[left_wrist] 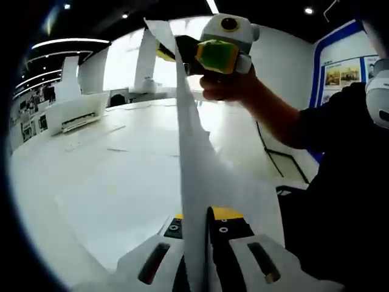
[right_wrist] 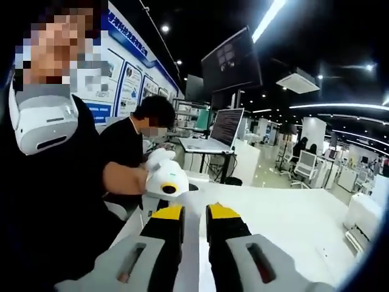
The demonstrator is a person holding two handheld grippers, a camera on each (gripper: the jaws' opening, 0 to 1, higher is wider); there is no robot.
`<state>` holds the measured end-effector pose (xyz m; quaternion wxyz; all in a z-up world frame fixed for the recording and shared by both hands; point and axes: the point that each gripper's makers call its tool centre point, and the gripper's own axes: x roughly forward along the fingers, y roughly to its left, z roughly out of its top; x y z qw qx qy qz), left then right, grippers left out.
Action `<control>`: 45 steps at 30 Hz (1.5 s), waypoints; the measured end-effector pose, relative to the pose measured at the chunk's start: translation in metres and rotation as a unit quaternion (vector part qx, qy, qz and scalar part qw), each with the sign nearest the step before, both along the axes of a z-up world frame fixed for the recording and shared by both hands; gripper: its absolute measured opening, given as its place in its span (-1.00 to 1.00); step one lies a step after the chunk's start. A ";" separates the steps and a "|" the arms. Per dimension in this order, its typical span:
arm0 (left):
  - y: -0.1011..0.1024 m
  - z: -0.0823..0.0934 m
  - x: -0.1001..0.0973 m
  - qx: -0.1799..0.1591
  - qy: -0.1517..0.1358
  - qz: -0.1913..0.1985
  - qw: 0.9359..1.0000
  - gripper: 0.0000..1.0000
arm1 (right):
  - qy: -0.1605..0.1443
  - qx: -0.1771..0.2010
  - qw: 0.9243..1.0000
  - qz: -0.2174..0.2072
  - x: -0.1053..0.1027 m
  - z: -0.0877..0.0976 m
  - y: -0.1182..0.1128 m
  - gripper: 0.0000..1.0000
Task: Organize the stack of printing papers by aligning and flattening the scattered papers on the table
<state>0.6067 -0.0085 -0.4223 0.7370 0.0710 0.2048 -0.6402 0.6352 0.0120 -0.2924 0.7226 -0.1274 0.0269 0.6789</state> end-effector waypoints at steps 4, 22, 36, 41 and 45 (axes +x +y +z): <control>0.001 0.000 0.002 0.000 0.000 0.001 1.000 -0.89 | 0.002 0.001 1.000 -0.010 0.003 0.001 -0.006 -0.77; 0.014 -0.001 0.006 -0.003 0.005 0.020 1.000 -0.89 | 0.015 0.031 0.996 -0.084 0.020 0.010 -0.044 -0.72; 0.023 0.000 0.000 -0.014 0.017 0.043 0.999 -0.89 | 0.049 0.065 0.982 -0.170 0.041 0.004 -0.086 -0.70; 0.030 0.003 0.001 -0.035 0.038 0.059 0.997 -0.89 | 0.049 0.071 0.976 -0.200 0.046 0.002 -0.102 -0.70; 0.032 0.003 0.002 -0.049 0.055 0.067 0.995 -0.89 | 0.050 0.074 0.973 -0.214 0.049 0.000 -0.112 -0.70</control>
